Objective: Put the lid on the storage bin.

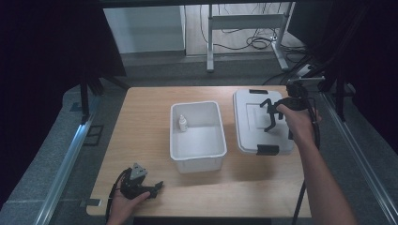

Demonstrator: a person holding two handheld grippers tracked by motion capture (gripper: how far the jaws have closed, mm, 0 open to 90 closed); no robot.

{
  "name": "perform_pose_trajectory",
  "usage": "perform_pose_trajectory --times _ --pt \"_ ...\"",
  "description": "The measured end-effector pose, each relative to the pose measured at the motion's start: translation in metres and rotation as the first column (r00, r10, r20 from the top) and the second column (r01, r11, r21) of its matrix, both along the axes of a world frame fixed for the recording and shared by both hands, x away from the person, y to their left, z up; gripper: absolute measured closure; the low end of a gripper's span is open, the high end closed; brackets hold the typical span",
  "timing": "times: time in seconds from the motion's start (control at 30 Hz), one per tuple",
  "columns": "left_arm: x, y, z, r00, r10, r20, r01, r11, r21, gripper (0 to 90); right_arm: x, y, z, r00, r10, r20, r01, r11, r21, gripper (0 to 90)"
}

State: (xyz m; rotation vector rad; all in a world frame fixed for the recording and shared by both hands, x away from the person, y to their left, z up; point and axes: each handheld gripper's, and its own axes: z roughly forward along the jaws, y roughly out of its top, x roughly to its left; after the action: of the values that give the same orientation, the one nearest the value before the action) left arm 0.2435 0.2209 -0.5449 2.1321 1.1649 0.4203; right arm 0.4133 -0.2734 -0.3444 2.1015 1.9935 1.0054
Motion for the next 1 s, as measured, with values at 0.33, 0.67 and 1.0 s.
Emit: perform_pose_trajectory --times 0.33,0.67,1.0 --pt "0.000 0.000 0.000 1.0000 -0.002 -0.002 0.002 1.0000 0.001 10.8 -0.003 0.018 0.014 0.9998 0.019 -0.009 -0.019 1.000 0.002 85.5" --pt "0.000 0.000 0.000 1.0000 -0.001 -0.002 0.001 1.0000 0.001 10.8 -0.001 0.049 0.023 0.9971 0.075 -0.007 -0.075 0.997 -0.001 85.5" --pt "0.000 0.000 0.000 1.0000 -0.003 -0.003 0.003 1.0000 0.000 10.8 0.007 0.087 0.018 0.9923 0.119 -0.034 -0.119 0.993 0.008 85.5"
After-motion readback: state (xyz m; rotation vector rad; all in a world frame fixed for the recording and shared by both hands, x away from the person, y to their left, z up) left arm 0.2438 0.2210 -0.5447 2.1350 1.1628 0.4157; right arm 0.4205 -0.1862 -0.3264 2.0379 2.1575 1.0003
